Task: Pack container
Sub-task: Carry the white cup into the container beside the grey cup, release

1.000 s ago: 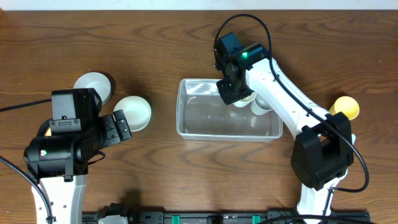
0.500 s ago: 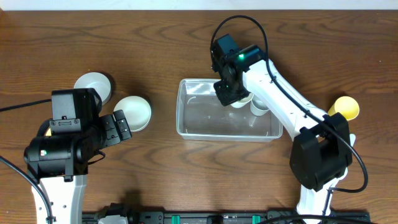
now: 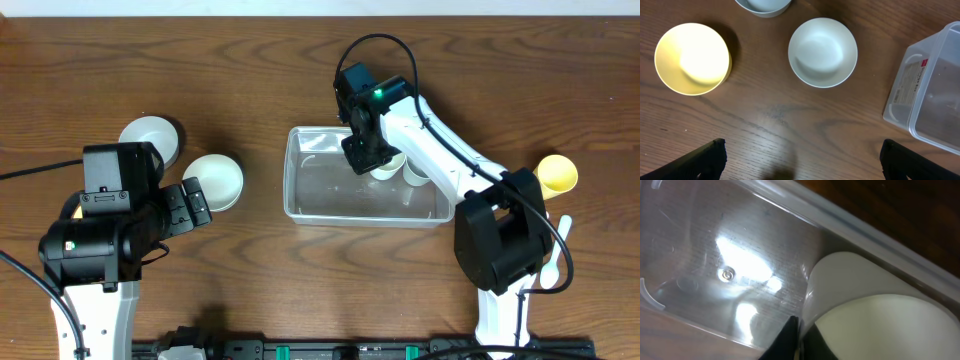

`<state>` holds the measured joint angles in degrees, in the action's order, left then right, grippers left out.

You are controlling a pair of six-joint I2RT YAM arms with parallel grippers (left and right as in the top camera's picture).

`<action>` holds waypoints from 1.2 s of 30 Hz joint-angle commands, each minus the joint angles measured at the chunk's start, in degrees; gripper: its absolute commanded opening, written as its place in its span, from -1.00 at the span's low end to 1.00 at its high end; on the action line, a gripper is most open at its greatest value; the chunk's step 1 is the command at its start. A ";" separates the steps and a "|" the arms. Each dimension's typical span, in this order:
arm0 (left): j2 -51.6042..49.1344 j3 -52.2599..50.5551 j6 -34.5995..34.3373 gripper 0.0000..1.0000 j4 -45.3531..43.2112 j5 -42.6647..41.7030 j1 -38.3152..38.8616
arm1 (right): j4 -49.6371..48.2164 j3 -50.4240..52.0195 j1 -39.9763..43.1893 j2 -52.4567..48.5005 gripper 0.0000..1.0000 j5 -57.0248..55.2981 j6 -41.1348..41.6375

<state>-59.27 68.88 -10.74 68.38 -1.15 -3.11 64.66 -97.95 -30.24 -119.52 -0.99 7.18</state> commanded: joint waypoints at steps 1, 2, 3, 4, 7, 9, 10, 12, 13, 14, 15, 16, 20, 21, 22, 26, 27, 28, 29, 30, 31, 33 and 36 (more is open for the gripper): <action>-0.20 0.59 -0.55 0.96 0.17 0.11 -0.09 | -0.20 0.26 -0.04 -0.61 -0.63 -0.07 -0.39; -0.20 0.59 -0.55 0.96 0.17 0.11 -0.09 | -0.20 0.26 -0.04 -0.61 -0.62 -0.07 -0.39; -0.20 0.59 -0.55 0.96 0.17 0.11 -0.09 | -0.20 0.26 -0.04 -0.61 -0.58 -0.07 -0.39; -0.20 0.61 -0.52 0.96 0.17 0.11 -0.09 | -0.20 0.26 -0.04 -0.61 -0.55 -0.09 -0.42; -0.20 0.59 -0.55 0.96 0.17 0.11 -0.09 | -0.15 0.26 -0.04 -0.59 -0.48 -0.09 -0.42; -0.20 0.61 -0.55 0.96 0.15 0.11 -0.09 | -0.17 0.26 -0.04 -0.59 -0.46 -0.09 -0.42; -0.20 0.59 -0.52 0.96 0.15 0.11 -0.09 | -0.20 0.26 -0.04 -0.59 -0.45 -0.17 -0.42; -0.20 0.59 -0.52 0.96 0.15 0.11 -0.09 | -0.17 0.26 -0.04 -0.59 -0.42 -0.55 -0.42; -0.20 0.59 -0.52 0.96 0.17 0.11 -0.09 | -0.17 0.26 -0.04 -0.59 -0.41 -0.76 -0.42; -0.20 0.59 -0.52 0.96 0.15 0.11 -0.09 | -0.17 0.26 -0.04 -0.59 -0.41 -1.14 -0.42; -0.20 0.59 -0.52 0.96 0.15 0.11 -0.09 | -0.17 0.24 -0.04 -0.59 -0.41 -1.42 -0.42; -0.20 0.59 -0.52 0.96 0.15 0.11 -0.09 | -0.17 0.22 -0.04 -0.57 -0.41 -1.97 -0.42; -0.20 0.61 -0.52 0.96 0.15 0.11 -0.09 | -0.20 -0.39 -0.04 0.09 -0.39 -3.39 -0.37; -0.20 0.59 -0.52 0.96 0.15 0.11 -0.09 | -0.15 -0.87 -0.04 0.48 -0.39 -3.52 -0.37; -0.20 0.59 -0.52 0.96 0.15 0.11 -0.09 | -0.17 -1.33 -0.02 0.70 -0.37 -3.52 -0.37; -0.20 0.59 -0.52 0.96 0.17 0.11 -0.09 | 0.15 -4.52 0.33 2.43 -0.34 -3.67 0.09; -0.20 0.59 -0.52 0.96 0.17 0.11 -0.09 | 0.50 -5.70 0.57 3.06 -0.34 -3.74 0.07; -0.20 0.61 -0.52 0.96 0.17 0.11 -0.09 | 0.81 -6.54 0.72 3.56 -0.34 -3.76 0.07; -0.20 0.59 -0.52 0.96 0.17 0.11 -0.09 | 1.25 -7.74 1.09 4.31 -0.33 -3.89 0.07; -0.20 0.59 -0.55 0.96 0.17 0.11 -0.09 | 1.68 -8.79 1.44 4.98 -0.32 -4.22 0.11; -0.20 0.59 -0.52 0.96 0.15 0.11 -0.09 | 2.40 -10.12 1.95 5.90 -0.31 -5.27 0.90; -0.20 0.59 -0.55 0.96 0.15 0.11 -0.09 | 4.17 -12.55 3.39 8.02 -0.30 -8.24 4.11; -0.20 0.59 -0.52 0.96 0.15 0.11 -0.09 | 7.91 -15.10 7.89 12.52 -0.28 -12.17 12.83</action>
<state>-59.27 68.88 -10.74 68.38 -1.15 -3.11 70.83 -109.91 -26.72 -113.23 -7.40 11.55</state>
